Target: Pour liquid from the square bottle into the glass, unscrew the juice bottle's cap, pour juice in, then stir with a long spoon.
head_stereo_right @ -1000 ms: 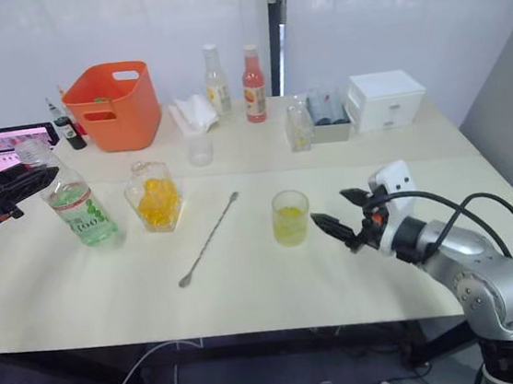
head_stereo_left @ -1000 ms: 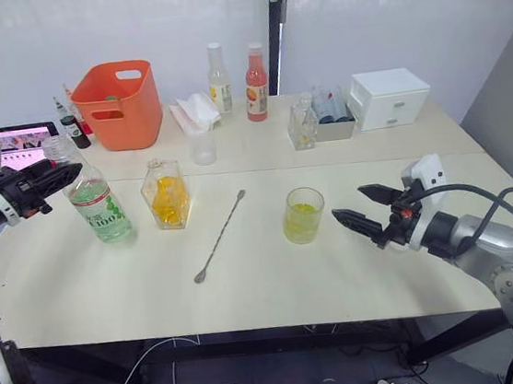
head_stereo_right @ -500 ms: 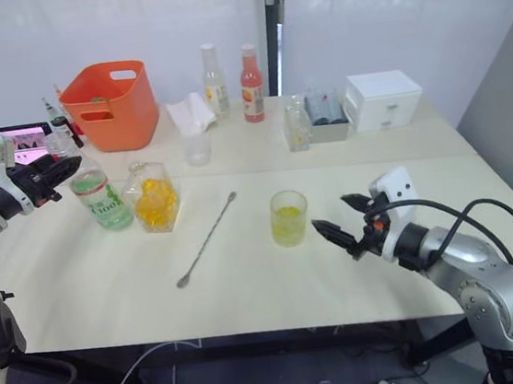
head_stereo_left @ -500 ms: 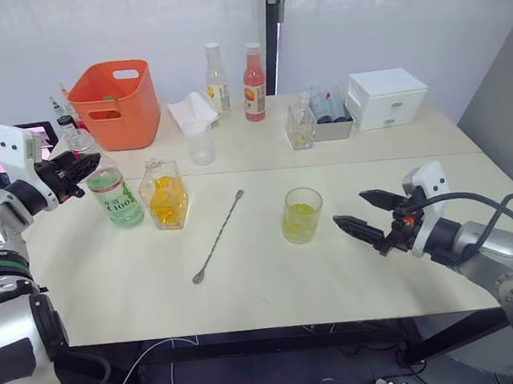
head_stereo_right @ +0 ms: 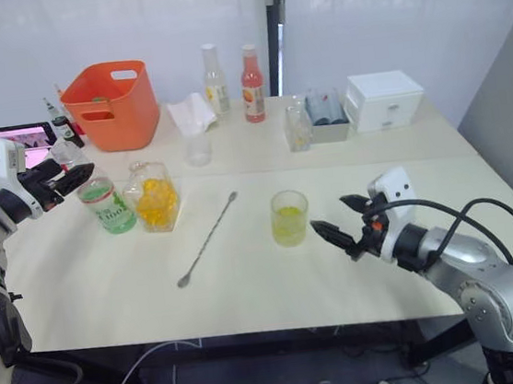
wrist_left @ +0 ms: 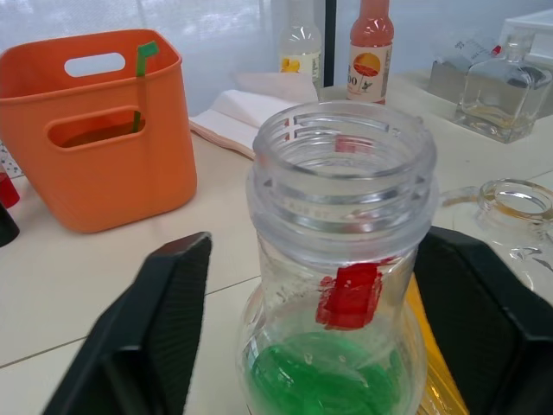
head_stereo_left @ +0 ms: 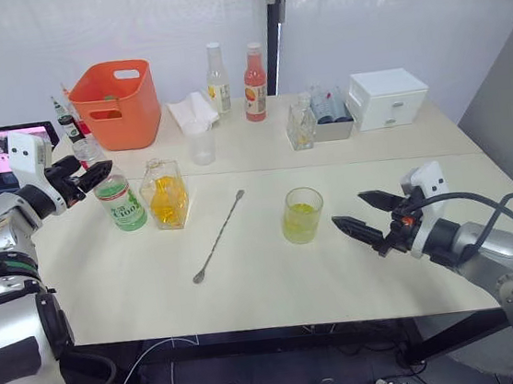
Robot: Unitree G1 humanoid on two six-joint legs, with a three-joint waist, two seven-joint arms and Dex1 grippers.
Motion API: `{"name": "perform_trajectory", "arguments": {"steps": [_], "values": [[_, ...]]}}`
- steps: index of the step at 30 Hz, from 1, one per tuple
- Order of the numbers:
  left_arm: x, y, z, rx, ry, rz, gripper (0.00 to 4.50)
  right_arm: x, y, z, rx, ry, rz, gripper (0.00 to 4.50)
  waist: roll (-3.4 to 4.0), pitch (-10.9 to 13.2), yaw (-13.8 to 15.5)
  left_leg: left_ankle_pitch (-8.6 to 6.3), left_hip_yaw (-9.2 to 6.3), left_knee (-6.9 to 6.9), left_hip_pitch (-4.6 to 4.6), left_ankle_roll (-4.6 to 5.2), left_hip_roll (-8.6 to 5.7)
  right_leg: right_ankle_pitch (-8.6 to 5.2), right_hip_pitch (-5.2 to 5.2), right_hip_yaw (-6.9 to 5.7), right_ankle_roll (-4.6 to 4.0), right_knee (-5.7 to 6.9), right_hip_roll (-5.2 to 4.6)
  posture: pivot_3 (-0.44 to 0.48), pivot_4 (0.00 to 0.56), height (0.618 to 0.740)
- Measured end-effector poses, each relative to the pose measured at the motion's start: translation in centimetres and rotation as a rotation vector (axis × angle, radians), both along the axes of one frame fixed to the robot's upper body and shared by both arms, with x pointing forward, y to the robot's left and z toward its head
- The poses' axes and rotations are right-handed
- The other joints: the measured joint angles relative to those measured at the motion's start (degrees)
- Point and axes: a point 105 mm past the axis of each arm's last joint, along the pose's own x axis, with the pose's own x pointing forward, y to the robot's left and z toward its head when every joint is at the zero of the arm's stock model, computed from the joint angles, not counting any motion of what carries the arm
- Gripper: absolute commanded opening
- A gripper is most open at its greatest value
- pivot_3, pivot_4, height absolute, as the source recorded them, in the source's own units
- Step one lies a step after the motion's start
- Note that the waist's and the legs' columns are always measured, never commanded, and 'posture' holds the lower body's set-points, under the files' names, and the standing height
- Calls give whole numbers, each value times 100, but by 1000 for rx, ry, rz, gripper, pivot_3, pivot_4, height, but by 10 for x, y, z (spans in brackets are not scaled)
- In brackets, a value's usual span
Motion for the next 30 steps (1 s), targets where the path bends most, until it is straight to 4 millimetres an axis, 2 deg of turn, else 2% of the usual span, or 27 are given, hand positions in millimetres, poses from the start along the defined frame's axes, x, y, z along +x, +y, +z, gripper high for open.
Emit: {"name": "perform_trajectory", "arguments": {"steps": [9, 13, 18, 21, 25, 28, 30], "values": [[-5, -2, 2, -43, 7, -61, 4473, -1, -4, 1, -1, -3, -18, 4500, 0, 0, -1, 0, 0, 0, 0, 0, 0, 0, 0, 0, 0, 0, 0, 0, 150, 715], [-27, 17, 11, -80, -16, -88, 4473, -4, -17, -3, -19, 9, -57, 4500, 1, 0, -48, 0, 0, -6, 1, 0, 4, 0, -2, -1, 0, 3, 1, 0, 150, 715], [-61, 41, 1, -124, 24, -100, 4473, -10, -35, -3, -26, 11, -88, 4500, 1, -1, -98, 0, -3, -6, 2, 0, 8, -1, -1, -2, -1, 1, 1, 0, 150, 715], [-91, 53, -10, -120, 64, -103, 4473, -17, -50, -8, -33, 32, -98, 4500, 3, -1, -101, 0, 2, -11, 6, 0, 11, -1, 1, 1, -2, -3, -2, 0, 150, 715], [-125, 53, -36, -81, 135, -120, 4473, -23, -60, -15, -42, 60, -100, 4500, 5, -3, -89, 0, 14, -13, 25, -3, 27, -6, 5, 4, -10, -13, -9, 0, 150, 715], [-153, 49, -75, -57, 220, -77, 4473, -33, -78, -22, -52, 88, -164, 4500, 9, -6, -51, -1, 35, -30, 56, -3, 23, -16, 20, 3, -22, -11, -38, 0, 150, 715], [-163, 46, -89, -70, 245, -50, 4473, -39, -93, -27, -74, 113, -221, 4500, 2, -7, -13, -1, 36, -29, 56, -3, 19, -19, 20, 1, -21, -9, -43, 0, 150, 715]]}}
